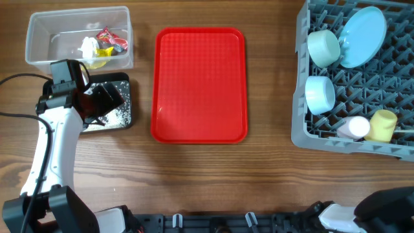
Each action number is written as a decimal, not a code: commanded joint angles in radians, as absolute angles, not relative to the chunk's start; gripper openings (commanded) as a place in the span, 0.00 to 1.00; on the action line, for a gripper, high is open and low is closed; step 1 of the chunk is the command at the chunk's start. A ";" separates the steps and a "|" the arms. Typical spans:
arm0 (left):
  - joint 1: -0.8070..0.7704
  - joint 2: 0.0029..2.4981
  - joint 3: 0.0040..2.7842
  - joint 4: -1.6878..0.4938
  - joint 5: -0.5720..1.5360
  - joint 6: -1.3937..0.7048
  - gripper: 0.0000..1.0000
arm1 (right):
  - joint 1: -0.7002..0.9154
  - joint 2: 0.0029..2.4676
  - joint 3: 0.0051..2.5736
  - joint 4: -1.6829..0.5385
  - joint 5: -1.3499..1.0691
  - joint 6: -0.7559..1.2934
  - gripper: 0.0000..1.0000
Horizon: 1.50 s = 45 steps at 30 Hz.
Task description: Sort waste into correct bins and load items into the dishwasher rack
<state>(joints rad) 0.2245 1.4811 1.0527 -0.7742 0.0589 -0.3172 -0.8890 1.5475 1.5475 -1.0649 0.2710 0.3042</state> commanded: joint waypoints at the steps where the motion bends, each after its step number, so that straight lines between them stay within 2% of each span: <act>1: 0.226 1.489 1.044 -0.776 0.071 -0.323 1.00 | -0.915 1.569 1.507 -1.057 0.313 0.285 0.04; 22: 0.226 1.489 1.044 -0.775 0.071 -0.323 1.00 | -0.951 1.659 1.468 -0.971 0.310 0.311 0.06; 24: 0.226 1.489 1.044 -0.775 0.071 -0.323 1.00 | -0.951 1.663 1.468 -0.968 0.304 0.319 0.48; 25: 0.226 1.489 1.044 -0.775 0.071 -0.323 1.00 | -0.951 1.663 1.468 -0.963 0.294 0.318 0.59; 27: 0.226 1.489 1.044 -0.775 0.071 -0.323 1.00 | -0.951 1.663 1.468 -0.956 0.279 0.318 0.67; 33: 0.226 1.489 1.044 -0.775 0.071 -0.323 1.00 | -0.949 1.663 1.468 -0.943 0.186 0.317 0.70; 39: 0.226 1.489 1.044 -0.775 0.071 -0.323 1.00 | -0.946 1.642 1.475 -0.921 -0.032 0.304 0.70; 43: 0.226 1.489 1.044 -0.775 0.071 -0.323 1.00 | -0.912 1.575 1.475 -0.869 -0.360 0.122 0.58; 45: 0.226 1.489 1.044 -0.775 0.071 -0.323 1.00 | -0.879 1.525 1.475 -0.857 -0.410 0.089 0.58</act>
